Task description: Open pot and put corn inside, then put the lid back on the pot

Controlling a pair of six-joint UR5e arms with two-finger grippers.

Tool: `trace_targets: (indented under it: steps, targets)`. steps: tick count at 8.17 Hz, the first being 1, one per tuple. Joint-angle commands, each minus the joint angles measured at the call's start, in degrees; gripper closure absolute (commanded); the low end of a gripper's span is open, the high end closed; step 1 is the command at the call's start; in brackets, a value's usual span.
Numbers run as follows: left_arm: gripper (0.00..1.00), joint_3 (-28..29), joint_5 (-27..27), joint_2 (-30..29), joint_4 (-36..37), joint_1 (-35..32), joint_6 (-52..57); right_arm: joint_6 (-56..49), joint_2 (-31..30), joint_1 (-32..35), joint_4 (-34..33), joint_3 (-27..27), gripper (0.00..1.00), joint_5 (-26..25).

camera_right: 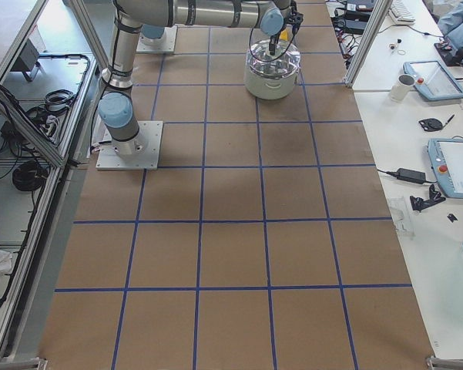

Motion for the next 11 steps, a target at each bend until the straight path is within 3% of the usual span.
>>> trace_targets:
  steps: [1,3,6,8,11]
  targets:
    - [0.10,-0.08,-1.62,-0.55,-0.10,-0.01,0.07,-5.65,-2.65,-2.38,4.81,-1.59,0.79,-0.44]
    - [0.98,0.01,-1.35,-0.47,-0.10,-0.01,2.26,-15.12,-7.55,-8.25,12.08,-1.67,0.80,-0.96]
    - [1.00,0.36,-0.65,1.45,-2.89,-0.35,2.27,-28.14,-11.97,-15.90,20.10,-1.59,0.84,-6.93]
    - [1.00,0.45,2.94,8.37,-10.77,-1.49,1.40,-35.52,-13.20,-20.74,23.10,-0.71,0.87,-8.96]
    - [1.00,0.45,2.95,20.33,-22.22,-7.10,-4.30,-38.81,-12.77,-22.17,22.93,-0.35,0.89,-7.92]
